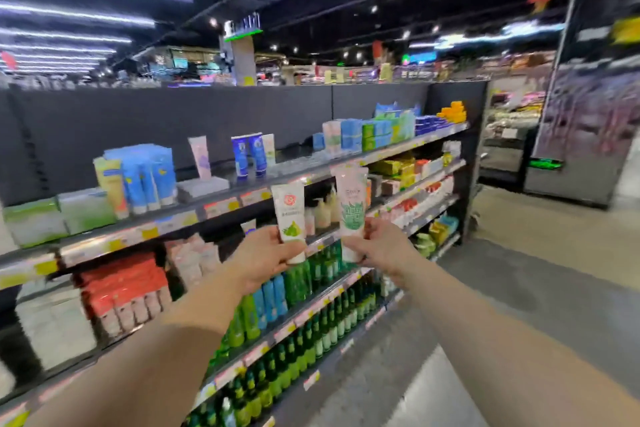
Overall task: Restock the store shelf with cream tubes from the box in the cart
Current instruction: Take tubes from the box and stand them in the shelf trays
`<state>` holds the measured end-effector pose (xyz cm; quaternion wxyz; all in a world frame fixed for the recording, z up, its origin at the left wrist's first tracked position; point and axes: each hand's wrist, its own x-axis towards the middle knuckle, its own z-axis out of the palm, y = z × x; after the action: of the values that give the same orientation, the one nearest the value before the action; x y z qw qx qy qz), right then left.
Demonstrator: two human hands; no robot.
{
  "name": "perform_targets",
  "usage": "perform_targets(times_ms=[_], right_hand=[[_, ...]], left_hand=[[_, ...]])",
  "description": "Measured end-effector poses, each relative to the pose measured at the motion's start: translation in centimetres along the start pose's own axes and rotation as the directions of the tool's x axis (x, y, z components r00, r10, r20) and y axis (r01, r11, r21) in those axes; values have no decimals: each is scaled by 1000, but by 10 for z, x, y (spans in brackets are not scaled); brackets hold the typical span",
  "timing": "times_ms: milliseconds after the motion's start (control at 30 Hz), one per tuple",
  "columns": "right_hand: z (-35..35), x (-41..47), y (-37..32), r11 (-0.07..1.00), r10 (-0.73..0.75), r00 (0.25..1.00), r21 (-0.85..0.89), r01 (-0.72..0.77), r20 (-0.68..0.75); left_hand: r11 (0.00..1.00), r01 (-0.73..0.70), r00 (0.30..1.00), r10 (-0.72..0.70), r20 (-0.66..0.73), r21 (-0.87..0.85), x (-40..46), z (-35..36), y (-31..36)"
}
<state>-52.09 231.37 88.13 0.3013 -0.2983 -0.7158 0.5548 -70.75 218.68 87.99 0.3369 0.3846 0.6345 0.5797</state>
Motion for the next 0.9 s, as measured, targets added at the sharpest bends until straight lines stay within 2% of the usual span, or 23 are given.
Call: perform_targets(times_ms=[133, 200, 300, 500, 700, 900], right_hand=[[-71, 9, 18, 1000, -6, 990, -6, 5, -141], [-94, 24, 30, 999, 22, 982, 29, -17, -187], [-115, 58, 41, 999, 26, 973, -17, -31, -230], [-123, 177, 50, 995, -45, 972, -99, 23, -232], [-126, 322, 34, 987, -107, 965, -144, 74, -241], [-141, 446, 43, 982, -115, 964, -175, 74, -238]], left_hand=[[998, -41, 996, 37, 83, 43, 52, 61, 16], [995, -62, 993, 54, 105, 79, 79, 76, 17], [993, -86, 992, 78, 98, 82, 127, 86, 13], [990, -131, 988, 127, 84, 48, 241, 77, 5], [983, -167, 985, 162, 67, 81, 379, 51, 33], [973, -193, 979, 199, -40, 125, 479, 44, 42]])
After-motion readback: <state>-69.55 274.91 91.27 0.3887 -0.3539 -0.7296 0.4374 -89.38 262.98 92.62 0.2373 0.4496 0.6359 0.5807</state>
